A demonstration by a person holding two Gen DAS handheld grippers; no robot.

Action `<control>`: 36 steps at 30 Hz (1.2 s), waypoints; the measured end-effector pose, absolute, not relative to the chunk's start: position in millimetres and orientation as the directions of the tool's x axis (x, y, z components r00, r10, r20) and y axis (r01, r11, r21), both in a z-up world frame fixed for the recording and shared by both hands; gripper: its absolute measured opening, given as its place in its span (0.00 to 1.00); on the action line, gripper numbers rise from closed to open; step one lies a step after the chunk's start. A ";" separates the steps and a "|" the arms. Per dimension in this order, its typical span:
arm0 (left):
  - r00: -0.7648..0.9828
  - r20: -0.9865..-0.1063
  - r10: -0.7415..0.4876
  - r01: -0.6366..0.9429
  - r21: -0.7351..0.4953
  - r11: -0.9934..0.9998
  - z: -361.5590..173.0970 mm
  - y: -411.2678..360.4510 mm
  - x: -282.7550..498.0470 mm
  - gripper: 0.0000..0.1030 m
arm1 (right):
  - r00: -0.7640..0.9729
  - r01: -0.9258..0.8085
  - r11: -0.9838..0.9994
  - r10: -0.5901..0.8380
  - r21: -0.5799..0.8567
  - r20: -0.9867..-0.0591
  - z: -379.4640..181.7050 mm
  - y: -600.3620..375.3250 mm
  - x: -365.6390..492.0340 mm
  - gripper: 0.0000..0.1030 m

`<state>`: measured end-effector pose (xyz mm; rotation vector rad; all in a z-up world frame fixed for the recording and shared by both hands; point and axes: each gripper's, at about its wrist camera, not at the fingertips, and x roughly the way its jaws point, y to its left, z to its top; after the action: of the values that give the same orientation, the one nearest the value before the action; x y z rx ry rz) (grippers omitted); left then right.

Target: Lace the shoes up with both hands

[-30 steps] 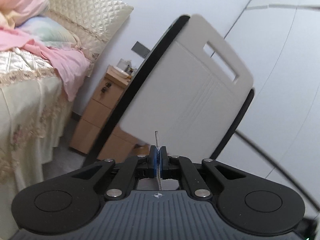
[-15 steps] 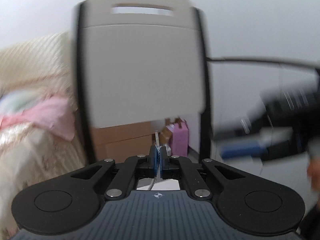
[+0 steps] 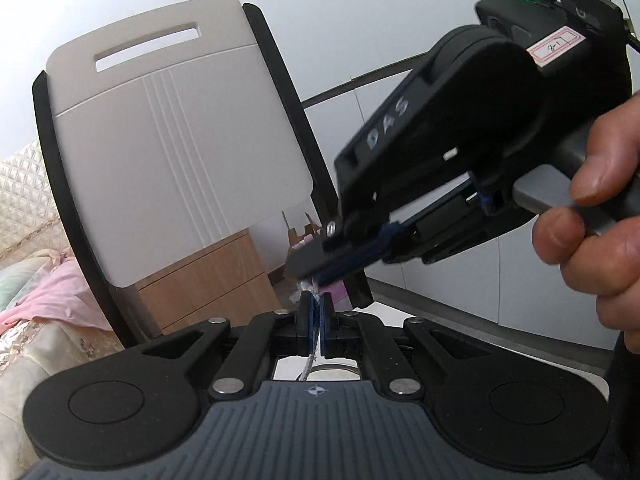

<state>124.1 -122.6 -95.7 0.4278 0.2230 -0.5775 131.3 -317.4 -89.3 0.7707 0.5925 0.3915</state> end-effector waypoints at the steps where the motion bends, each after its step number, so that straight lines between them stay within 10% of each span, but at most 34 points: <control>1: 0.820 -0.315 -0.478 0.566 0.328 0.756 -95.5 -122.5 123.9 0.03 | 0.773 -0.126 0.671 0.528 0.731 -0.351 -87.7 -315.4 130.3 0.03; 8: 0.812 -0.318 -0.489 0.580 0.352 0.734 -96.4 -130.3 119.2 0.05 | 0.800 -0.086 0.631 0.505 0.771 -0.324 -93.0 -327.8 129.8 0.03; 12: 0.818 -0.304 -0.489 0.575 0.389 0.720 -97.6 -134.3 115.5 0.45 | 0.800 -0.055 0.613 0.500 0.788 -0.333 -98.1 -334.0 132.2 0.03; 17: 0.824 -0.291 -0.485 0.566 0.404 0.719 -95.1 -135.8 116.7 0.43 | 0.785 -0.047 0.600 0.517 0.799 -0.342 -102.4 -332.9 135.6 0.03; 23: 0.823 -0.325 -0.466 0.564 0.360 0.743 -89.9 -134.5 129.8 0.02 | 0.769 -0.056 0.580 0.544 0.812 -0.335 -104.7 -330.6 138.5 0.03; 34: 0.797 -0.369 -0.478 0.603 0.447 0.660 -74.6 -108.9 145.5 0.03 | 0.772 -0.078 0.615 0.535 0.785 -0.343 -100.4 -334.5 130.5 0.09; 36: 0.804 -0.375 -0.462 0.594 0.462 0.658 -68.9 -98.3 152.1 0.03 | 0.754 -0.098 0.704 0.514 0.704 -0.409 -99.3 -323.8 126.7 0.23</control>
<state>152.1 -98.3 -68.9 0.6042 0.2339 -0.6036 126.7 -323.8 -99.3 0.7159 0.6345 0.3672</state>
